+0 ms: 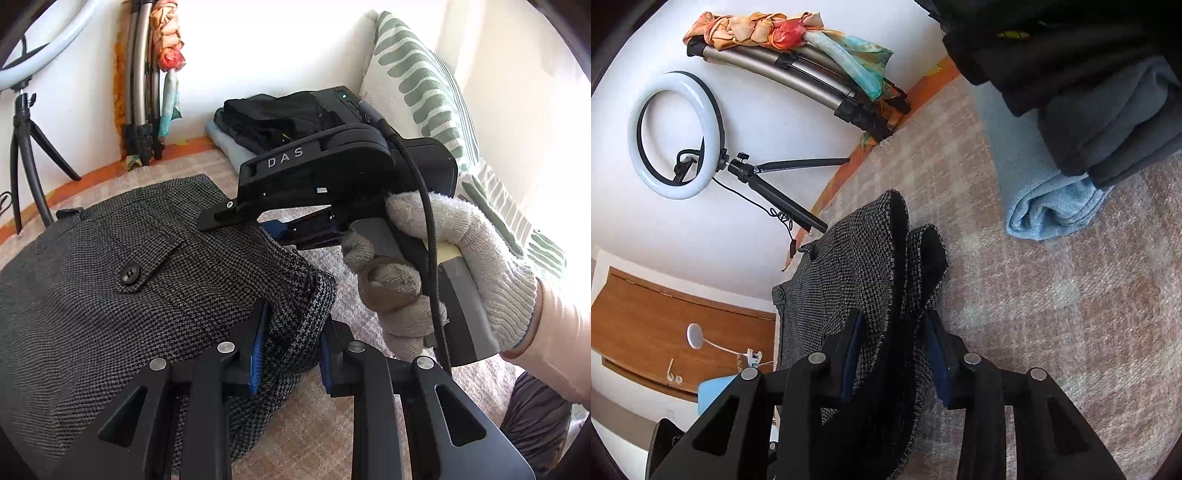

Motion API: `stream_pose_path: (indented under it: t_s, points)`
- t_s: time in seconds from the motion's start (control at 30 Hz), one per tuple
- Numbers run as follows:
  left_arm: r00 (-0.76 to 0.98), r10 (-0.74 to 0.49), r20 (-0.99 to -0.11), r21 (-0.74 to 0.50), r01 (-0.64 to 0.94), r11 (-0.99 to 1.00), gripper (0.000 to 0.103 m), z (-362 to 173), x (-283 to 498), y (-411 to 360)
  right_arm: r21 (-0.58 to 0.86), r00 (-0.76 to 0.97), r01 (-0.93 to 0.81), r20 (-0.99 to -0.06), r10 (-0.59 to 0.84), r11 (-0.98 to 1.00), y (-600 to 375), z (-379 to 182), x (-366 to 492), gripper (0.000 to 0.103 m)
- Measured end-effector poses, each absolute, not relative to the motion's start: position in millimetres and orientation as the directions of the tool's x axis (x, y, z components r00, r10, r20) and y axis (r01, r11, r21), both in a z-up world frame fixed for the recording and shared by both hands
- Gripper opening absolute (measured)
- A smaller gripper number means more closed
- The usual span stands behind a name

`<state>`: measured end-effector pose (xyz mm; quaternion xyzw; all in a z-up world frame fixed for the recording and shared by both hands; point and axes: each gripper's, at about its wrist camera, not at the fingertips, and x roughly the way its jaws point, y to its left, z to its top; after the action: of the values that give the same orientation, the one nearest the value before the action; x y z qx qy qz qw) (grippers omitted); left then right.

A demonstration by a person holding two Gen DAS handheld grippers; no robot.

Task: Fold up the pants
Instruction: 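Lift the folded shorts off the bed with both tools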

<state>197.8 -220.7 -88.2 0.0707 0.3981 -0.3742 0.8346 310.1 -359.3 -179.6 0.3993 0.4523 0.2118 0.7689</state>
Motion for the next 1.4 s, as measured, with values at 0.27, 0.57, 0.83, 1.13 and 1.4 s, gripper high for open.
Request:
stream_pose_path:
  t_s: [0.27,0.57,0.83,1.13,1.4]
  points:
    - [0.425,-0.613,-0.665,-0.231,0.664,0.711,0.022,-73,193,-206,0.811,0.587,-0.039,-0.455,0.670,0.584,-354,-133,300,0.002]
    - [0.476,-0.662,-0.579,-0.288,0.640,0.712,0.022,-30,184,-154,0.771,0.646,-0.141,-0.404,0.648,0.621,-308,-74,290,0.002]
    - [0.558,-0.660,-0.503,-0.338,0.576,0.745,0.022,-4,175,-86,0.712,0.633,-0.230,-0.408,0.657,0.663,-240,-32,296,0.002]
    - [0.649,-0.599,-0.469,-0.405,0.445,0.799,0.022,-6,172,5,0.642,0.568,-0.317,-0.462,0.681,0.699,-139,-22,320,0.002]
    - [0.688,-0.540,-0.484,-0.504,0.284,0.815,0.022,-44,172,80,0.571,0.478,-0.367,-0.561,0.676,0.734,-44,-47,340,0.002]
